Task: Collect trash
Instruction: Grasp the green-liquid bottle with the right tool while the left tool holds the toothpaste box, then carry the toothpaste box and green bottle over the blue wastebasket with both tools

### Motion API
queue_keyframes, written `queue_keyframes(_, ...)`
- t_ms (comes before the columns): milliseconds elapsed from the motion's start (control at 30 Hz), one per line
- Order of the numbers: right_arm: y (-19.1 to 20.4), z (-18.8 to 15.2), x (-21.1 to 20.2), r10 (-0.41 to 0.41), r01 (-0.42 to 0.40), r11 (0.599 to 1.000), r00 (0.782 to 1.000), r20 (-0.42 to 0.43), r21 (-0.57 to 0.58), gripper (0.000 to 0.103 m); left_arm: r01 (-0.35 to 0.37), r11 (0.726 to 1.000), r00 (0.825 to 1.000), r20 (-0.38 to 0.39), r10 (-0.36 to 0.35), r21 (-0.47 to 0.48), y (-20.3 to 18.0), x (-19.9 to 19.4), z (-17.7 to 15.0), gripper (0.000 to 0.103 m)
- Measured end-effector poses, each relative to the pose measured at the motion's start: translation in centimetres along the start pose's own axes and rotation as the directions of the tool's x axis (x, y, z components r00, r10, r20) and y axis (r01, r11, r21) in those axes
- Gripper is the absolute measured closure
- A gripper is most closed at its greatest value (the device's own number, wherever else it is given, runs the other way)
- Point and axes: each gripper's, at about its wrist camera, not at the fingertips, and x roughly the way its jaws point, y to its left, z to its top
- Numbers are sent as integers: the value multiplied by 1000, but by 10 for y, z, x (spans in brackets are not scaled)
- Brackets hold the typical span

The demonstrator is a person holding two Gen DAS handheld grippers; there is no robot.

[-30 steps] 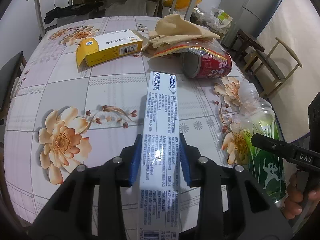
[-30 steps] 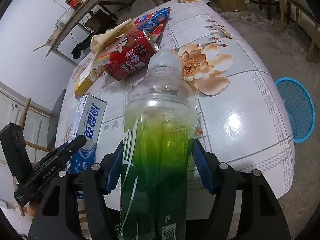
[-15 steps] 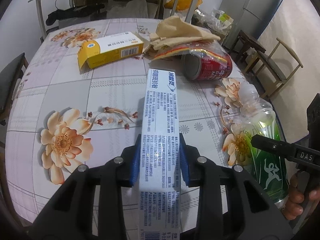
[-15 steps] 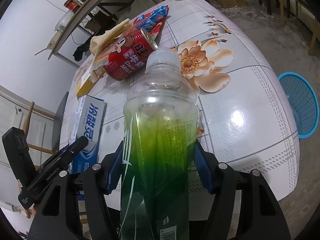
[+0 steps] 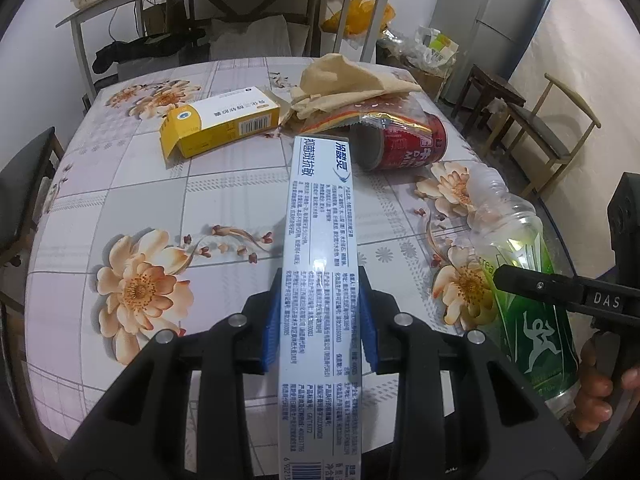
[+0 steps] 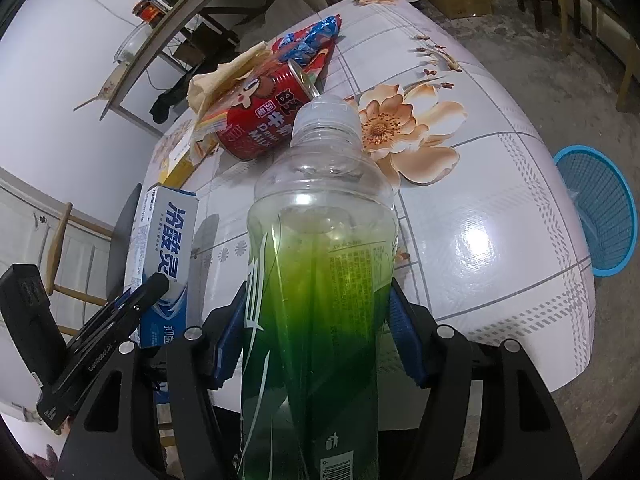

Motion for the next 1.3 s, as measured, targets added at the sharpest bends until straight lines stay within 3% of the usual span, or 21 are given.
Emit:
queue_keyframes(833,-7,-8,-23,53,-53,999,998,32,7,40,0,999,998,62,-3,47,-20,-32,-2,72)
queue_keyframes(1133,-26,-14,-48,76,-80,996,994,82,43,40,48,994,996,73,-55,96,-49,-42,3,72)
queue_keyframes(1300,-50,-21,-72,72,-85,992,989,128,93,40,115,982,990,66,-126,149,-80,-42,13,72)
